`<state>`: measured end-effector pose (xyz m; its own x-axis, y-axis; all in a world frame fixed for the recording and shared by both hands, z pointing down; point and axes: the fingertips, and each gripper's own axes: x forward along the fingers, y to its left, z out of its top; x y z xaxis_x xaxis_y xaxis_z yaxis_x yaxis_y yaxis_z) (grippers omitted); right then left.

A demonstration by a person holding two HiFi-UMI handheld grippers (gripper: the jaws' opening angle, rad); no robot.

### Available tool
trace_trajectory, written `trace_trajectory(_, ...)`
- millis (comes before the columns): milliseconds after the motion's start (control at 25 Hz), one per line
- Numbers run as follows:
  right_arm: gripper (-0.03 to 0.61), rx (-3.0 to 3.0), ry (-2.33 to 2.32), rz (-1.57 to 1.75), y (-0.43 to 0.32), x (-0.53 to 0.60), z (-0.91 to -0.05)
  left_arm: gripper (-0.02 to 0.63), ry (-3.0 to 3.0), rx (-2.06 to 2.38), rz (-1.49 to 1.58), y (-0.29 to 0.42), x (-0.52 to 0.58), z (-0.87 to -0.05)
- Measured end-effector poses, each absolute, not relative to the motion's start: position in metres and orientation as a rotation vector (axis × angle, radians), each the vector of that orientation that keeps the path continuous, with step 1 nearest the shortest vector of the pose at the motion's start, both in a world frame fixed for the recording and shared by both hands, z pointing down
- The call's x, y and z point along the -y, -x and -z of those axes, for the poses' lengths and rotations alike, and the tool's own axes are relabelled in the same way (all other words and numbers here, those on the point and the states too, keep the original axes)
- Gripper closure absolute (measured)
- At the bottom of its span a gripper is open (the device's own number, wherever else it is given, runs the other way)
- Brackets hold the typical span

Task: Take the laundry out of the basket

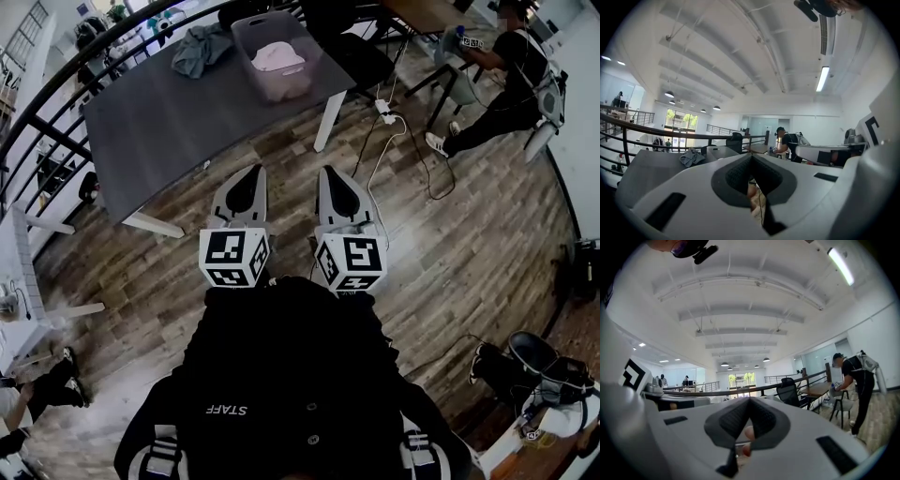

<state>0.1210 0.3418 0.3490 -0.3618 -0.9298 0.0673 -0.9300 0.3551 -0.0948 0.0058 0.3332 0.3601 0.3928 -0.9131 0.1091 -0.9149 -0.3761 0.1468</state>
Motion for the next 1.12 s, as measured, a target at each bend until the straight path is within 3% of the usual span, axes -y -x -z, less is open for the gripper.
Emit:
trace_trajectory(480, 0.565, 2.545, -1.759, -0.227, -0.118, -0.27, -0.376, 0.617, -2.429, 1.627, -0.03, -0.002, -0.247, -0.387)
trace_trajectory(1120, 0.565, 2.515, -1.77, -0.293, -0.077, -0.01, -0.374, 0.617, -2.411, 1.618, -0.059, 0.044, 0.002, -0.383)
